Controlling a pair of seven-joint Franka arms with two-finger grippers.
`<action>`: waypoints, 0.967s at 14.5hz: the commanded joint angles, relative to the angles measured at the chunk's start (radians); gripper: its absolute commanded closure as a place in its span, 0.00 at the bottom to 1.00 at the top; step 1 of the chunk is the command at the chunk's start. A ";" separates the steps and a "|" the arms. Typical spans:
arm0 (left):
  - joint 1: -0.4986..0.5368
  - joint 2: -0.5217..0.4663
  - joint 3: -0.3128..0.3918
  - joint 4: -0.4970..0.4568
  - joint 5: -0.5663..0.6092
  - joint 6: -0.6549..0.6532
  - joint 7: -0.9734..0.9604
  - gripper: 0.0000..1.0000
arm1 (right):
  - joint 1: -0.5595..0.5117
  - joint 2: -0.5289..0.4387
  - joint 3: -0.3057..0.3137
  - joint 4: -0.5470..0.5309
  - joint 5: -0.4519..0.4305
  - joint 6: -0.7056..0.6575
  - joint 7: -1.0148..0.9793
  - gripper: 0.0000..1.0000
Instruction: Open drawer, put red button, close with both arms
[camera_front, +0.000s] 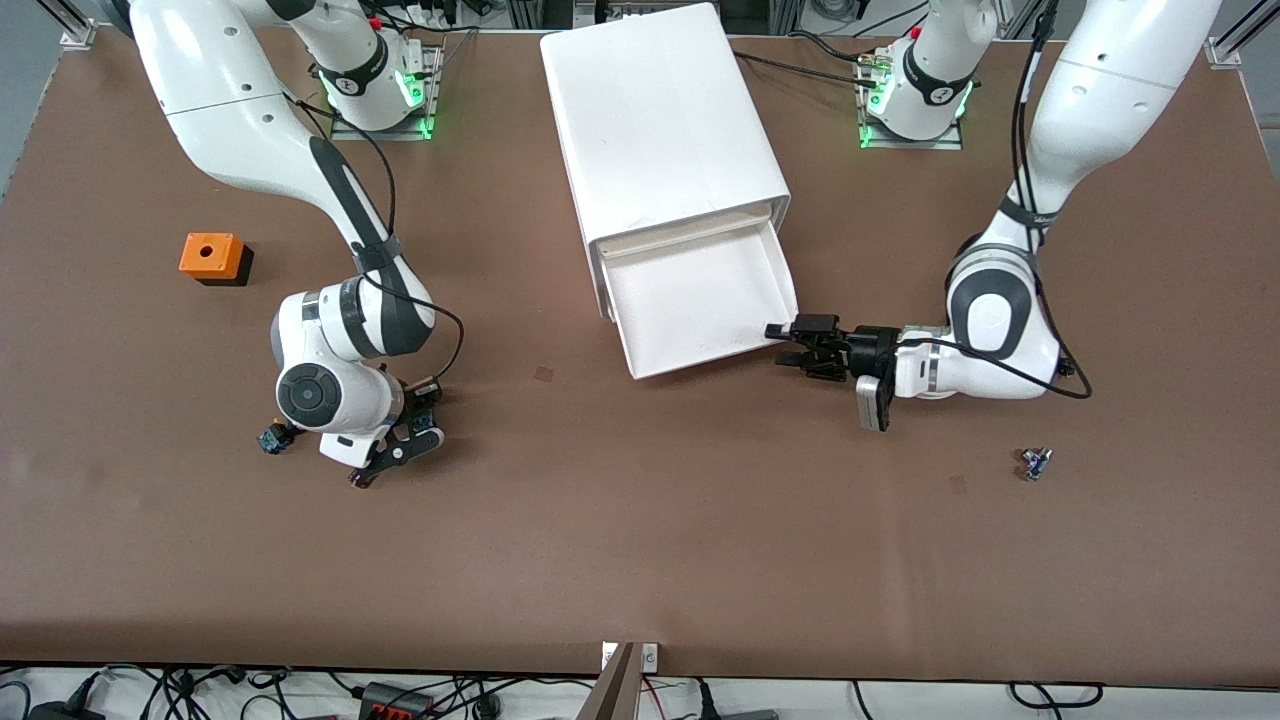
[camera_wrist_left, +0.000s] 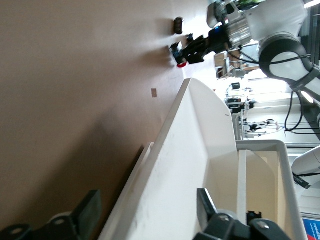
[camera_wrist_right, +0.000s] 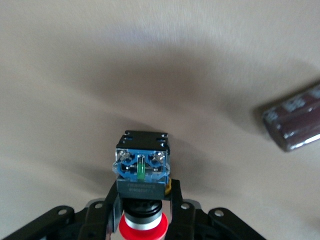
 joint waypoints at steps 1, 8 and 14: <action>0.039 -0.122 0.002 0.011 0.185 -0.062 -0.285 0.00 | 0.003 -0.006 0.007 0.096 -0.002 -0.068 -0.015 1.00; 0.041 -0.136 -0.013 0.444 0.896 -0.401 -0.815 0.00 | 0.123 -0.058 0.008 0.352 -0.002 -0.222 -0.014 1.00; 0.050 -0.136 -0.014 0.648 1.173 -0.491 -0.812 0.00 | 0.363 -0.059 -0.002 0.411 -0.005 -0.243 0.176 1.00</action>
